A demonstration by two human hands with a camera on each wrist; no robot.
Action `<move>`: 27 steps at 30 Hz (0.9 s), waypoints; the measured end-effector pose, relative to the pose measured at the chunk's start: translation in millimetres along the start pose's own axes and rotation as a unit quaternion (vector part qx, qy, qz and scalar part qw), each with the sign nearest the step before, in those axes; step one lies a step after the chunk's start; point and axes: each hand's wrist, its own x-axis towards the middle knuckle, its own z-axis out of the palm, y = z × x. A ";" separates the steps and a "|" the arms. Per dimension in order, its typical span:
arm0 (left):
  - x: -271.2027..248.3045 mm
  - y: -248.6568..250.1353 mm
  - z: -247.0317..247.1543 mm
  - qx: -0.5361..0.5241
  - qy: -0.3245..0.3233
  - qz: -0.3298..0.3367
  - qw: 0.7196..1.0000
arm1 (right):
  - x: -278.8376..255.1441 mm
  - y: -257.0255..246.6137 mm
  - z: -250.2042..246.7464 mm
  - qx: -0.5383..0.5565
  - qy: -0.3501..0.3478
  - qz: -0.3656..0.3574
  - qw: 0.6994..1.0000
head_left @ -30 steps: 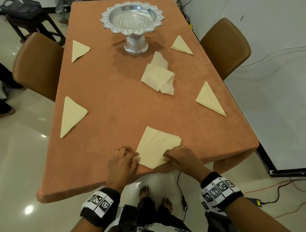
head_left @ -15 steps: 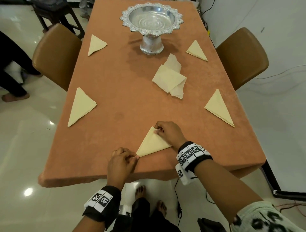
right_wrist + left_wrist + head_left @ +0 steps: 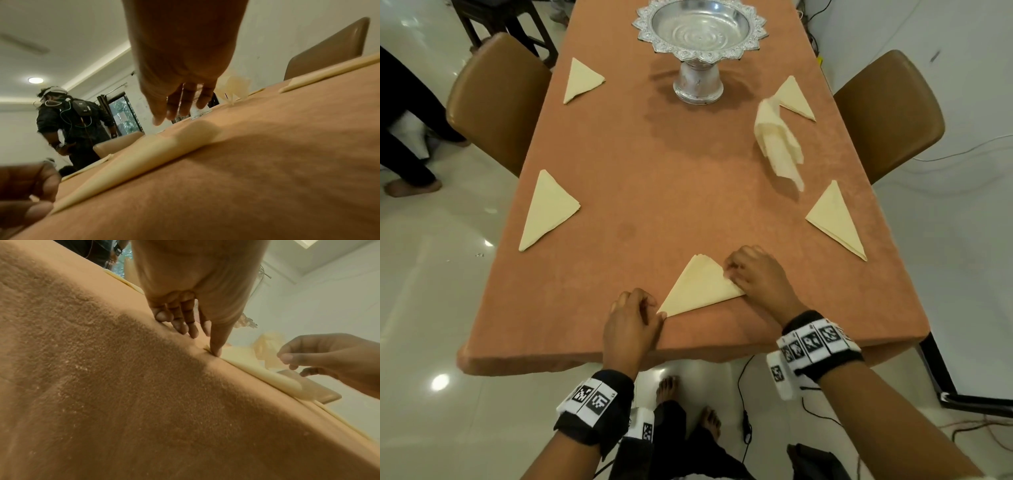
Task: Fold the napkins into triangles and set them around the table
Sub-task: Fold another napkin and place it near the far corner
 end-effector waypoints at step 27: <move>75.3 73.1 31.2 0.273 -0.211 0.300 0.889 | 59.7 137.0 -88.4 -0.124 0.078 0.306 0.941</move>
